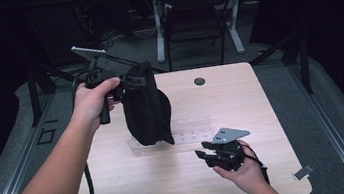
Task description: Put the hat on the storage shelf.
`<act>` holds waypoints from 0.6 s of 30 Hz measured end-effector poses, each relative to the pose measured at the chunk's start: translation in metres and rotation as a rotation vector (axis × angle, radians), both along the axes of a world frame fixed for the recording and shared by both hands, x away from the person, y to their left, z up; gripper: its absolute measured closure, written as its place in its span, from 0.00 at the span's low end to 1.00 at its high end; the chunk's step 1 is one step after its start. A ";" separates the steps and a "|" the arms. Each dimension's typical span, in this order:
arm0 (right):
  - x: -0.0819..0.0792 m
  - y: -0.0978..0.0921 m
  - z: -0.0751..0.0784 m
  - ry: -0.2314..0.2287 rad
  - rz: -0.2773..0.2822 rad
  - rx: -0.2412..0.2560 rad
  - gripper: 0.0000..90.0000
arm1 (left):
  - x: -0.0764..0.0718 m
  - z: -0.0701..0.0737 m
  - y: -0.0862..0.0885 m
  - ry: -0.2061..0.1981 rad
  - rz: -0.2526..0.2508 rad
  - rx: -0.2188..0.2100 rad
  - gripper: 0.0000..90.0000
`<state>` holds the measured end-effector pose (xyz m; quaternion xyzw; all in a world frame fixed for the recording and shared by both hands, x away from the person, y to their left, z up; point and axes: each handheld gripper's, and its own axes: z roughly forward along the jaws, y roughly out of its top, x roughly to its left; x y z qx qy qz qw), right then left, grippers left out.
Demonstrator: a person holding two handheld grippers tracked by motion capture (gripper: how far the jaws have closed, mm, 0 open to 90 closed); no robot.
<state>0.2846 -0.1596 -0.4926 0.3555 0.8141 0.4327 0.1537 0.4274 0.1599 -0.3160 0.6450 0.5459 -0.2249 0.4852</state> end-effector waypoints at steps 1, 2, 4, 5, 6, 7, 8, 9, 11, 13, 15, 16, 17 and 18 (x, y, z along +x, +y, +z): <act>0.000 0.000 0.000 0.000 0.000 0.000 0.69 | 0.000 0.000 0.000 0.000 0.000 0.000 0.95; 0.002 0.002 0.000 -0.002 0.003 -0.003 0.70 | 0.000 0.000 -0.001 -0.001 0.002 -0.001 0.95; 0.007 0.009 0.000 -0.003 0.014 -0.014 0.75 | 0.001 -0.001 -0.002 -0.001 0.000 -0.007 0.95; 0.008 0.012 0.000 -0.004 0.014 -0.012 0.76 | 0.001 -0.001 -0.003 -0.002 0.000 -0.008 0.95; 0.010 0.014 0.000 -0.004 0.018 -0.025 0.78 | 0.001 -0.001 -0.004 -0.001 0.000 -0.008 0.95; 0.011 0.016 0.001 -0.005 0.024 -0.031 0.79 | 0.001 -0.001 -0.004 -0.002 0.000 -0.007 0.95; 0.011 0.016 0.001 -0.005 0.024 -0.031 0.79 | 0.001 -0.001 -0.004 -0.002 0.000 -0.007 0.95; 0.014 0.021 0.001 -0.007 0.032 -0.032 0.82 | 0.001 -0.001 -0.006 -0.003 -0.003 -0.008 0.95; 0.016 0.026 0.003 -0.008 0.042 -0.038 0.83 | 0.001 -0.001 -0.007 -0.004 -0.005 -0.005 0.95; 0.018 0.030 0.004 -0.010 0.050 -0.040 0.83 | 0.001 0.000 -0.008 -0.005 -0.004 -0.005 0.95; 0.020 0.034 0.006 -0.006 0.058 -0.032 0.83 | 0.001 0.000 -0.009 -0.005 -0.006 -0.006 0.95; 0.021 0.037 0.006 -0.006 0.059 -0.027 0.83 | 0.001 -0.001 -0.009 -0.005 -0.007 -0.006 0.95; 0.021 0.037 0.006 -0.006 0.059 -0.027 0.83 | 0.001 -0.001 -0.009 -0.005 -0.007 -0.006 0.95; 0.022 0.039 0.008 -0.009 0.067 -0.029 0.83 | 0.001 -0.001 -0.009 -0.006 -0.007 -0.006 0.95</act>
